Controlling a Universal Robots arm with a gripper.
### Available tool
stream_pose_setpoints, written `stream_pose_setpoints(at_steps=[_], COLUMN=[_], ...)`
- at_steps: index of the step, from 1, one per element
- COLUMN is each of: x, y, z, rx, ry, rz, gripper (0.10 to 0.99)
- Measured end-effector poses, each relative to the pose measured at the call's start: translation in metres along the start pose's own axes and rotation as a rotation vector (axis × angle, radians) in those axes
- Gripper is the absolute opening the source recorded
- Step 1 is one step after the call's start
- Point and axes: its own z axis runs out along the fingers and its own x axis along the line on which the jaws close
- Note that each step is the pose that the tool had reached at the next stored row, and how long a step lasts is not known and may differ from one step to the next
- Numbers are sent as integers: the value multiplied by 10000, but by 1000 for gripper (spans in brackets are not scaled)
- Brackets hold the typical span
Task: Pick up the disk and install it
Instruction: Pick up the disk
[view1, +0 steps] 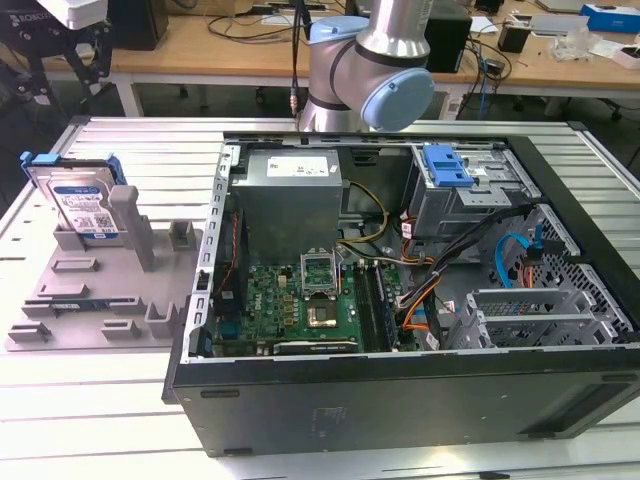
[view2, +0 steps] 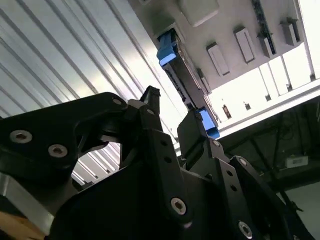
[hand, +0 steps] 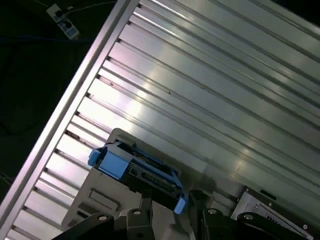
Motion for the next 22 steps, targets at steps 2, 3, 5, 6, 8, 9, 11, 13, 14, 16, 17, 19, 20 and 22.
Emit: stream_pose_setpoints(at_steps=[2,3,5,6,8,9,11,13,14,16,17,19,20,22], x=[0,0,0,0,0,0,0,0,0,0,0,0,0,0], y=[0,0,0,0,0,0,0,0,0,0,0,0,0,-1], z=[1,1,2,2,2,2,3,3,3,3,3,3,3,3], rx=[-9,-16,-25,-30,-41,-47,-58,-68,-76,-90,-97,-104,-109,-117], ry=[17,32,50,59,82,92,114,127,134,150,162,177,186,202], rz=[-447,-833,-1301,-1541,-2134,-2431,-2992,-3375,-3641,-4146,-4462,-4833,-5084,-5504], gripper=[424,424,424,424,435,498,498,498,498,498,498,498,498,498])
